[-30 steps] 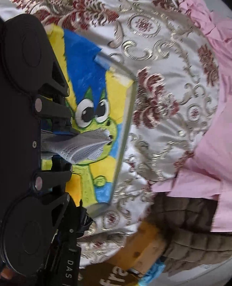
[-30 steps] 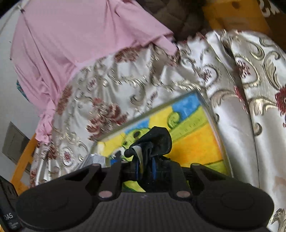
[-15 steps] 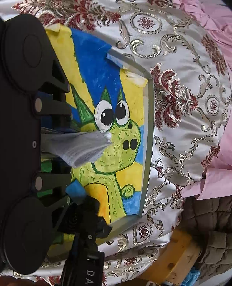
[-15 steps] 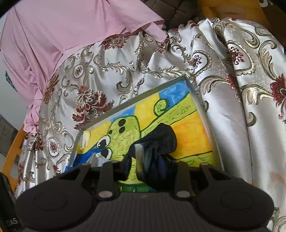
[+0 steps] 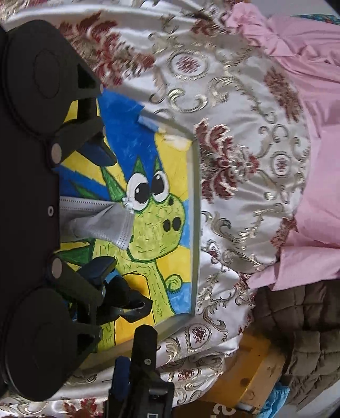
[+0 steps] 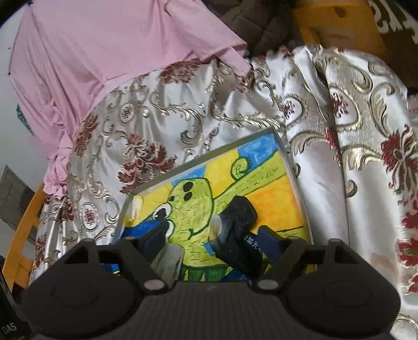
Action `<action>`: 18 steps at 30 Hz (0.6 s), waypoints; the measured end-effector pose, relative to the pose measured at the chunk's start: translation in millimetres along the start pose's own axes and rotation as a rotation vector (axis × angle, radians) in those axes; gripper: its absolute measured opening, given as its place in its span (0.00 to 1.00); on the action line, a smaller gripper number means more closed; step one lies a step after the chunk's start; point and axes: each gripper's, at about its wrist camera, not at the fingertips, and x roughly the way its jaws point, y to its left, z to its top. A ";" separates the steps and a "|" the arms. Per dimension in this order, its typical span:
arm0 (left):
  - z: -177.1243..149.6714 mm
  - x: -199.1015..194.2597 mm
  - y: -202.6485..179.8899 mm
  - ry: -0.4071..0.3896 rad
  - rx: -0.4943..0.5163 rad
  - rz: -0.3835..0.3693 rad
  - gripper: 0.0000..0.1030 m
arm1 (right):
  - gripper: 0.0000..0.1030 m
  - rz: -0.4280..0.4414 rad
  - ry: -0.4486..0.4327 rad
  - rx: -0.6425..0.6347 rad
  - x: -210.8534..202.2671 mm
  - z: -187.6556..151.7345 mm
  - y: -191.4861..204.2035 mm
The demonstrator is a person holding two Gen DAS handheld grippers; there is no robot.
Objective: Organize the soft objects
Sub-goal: 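Carry the mask and black cloth into the painted tray and open both tools, then lift both open tools out of the tray toward the remaining items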
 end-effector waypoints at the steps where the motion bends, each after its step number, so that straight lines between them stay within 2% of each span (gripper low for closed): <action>1: 0.7 -6.8 -0.3 -0.014 0.009 0.005 0.80 | 0.84 0.003 -0.009 -0.006 -5.1 -0.1 1.8; 5: 3.3 -33.7 0.5 -0.052 0.022 0.021 0.85 | 0.90 0.050 -0.039 -0.003 -23.3 0.8 4.5; 10: -0.9 -74.1 5.2 -0.121 0.043 0.050 0.98 | 0.97 0.099 -0.075 -0.034 -47.5 -5.5 11.6; 18: -22.6 -146.5 26.6 -0.208 -0.017 0.074 0.99 | 1.00 0.130 -0.218 -0.162 -105.0 -32.8 40.3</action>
